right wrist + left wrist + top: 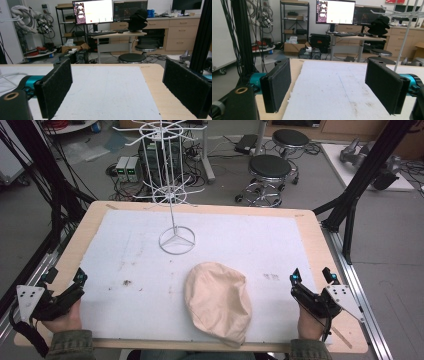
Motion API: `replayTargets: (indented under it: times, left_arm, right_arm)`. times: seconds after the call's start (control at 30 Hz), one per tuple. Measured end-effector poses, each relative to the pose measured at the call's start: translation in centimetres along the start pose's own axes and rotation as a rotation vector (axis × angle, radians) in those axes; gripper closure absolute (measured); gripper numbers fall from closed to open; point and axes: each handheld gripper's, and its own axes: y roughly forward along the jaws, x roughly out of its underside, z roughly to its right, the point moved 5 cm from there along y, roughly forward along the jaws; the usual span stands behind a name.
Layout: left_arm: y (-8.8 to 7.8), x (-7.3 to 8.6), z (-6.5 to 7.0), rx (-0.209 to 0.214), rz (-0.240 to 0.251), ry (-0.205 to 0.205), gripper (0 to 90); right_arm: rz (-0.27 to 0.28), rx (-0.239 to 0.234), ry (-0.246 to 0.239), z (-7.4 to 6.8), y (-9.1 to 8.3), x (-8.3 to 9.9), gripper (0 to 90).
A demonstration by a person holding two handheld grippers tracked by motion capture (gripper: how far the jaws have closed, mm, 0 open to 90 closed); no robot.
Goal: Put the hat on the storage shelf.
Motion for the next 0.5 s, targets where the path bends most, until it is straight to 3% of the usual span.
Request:
replayTargets:
  times: [0.5]
  left_arm:
    - [0.01,0.03,0.08,0.002,0.000,0.001,21.3]
  right_arm:
    - [-0.001,0.020,0.013,0.23,-0.07,-0.01,8.2]
